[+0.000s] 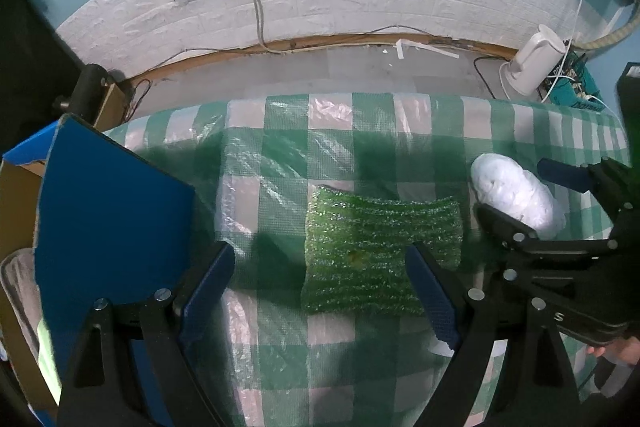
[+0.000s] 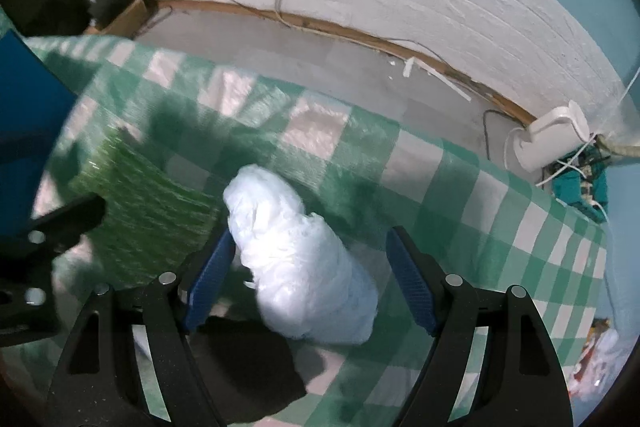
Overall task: Organize soft objects
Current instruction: 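Grasp the white plastic-wrapped bundle with the right tool while the left tool grasps the green grass mat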
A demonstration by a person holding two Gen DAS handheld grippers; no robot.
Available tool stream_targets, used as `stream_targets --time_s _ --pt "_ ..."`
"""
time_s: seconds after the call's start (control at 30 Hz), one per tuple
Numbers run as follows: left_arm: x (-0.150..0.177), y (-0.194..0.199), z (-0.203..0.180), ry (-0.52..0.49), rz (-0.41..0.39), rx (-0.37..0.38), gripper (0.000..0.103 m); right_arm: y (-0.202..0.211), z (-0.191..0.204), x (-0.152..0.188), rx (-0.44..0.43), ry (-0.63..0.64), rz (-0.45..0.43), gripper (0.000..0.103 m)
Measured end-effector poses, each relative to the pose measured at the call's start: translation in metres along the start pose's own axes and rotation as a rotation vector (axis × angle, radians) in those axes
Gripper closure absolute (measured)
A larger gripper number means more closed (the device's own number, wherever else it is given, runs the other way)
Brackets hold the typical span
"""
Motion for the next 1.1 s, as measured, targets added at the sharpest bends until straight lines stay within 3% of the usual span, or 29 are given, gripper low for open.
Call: stream_targets --time_s 0.13,0.47,0.67,1.1 --pt "-0.002 -0.003 -0.004 0.000 0.007 0.017 0.015 -0.005 -0.006 0.002 -0.024 -0.038 0.015 0.062" --pt "0.001 -0.015 -0.026 -0.037 0.034 0.025 0.015 0.001 -0.030 0.015 -0.059 -0.168 0.055 0.064" --pt "0.001 -0.020 -0.037 -0.030 0.050 0.071 0.014 0.013 -0.032 0.026 -0.085 -0.200 0.050 0.064" --pt "0.007 -0.038 -0.047 -0.081 0.086 0.011 0.010 0.044 -0.040 0.040 -0.119 -0.256 0.029 0.064"
Point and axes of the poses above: each gripper's, at about its wrist camera, not at the fingertips, and y roughly against the way its jaws point, z to its left, x to its underside, the point moved 8 cm from there along -y, roughly the way its jaws point, and after that the axes turned 13 degrees about x, right-handed, at the moved point
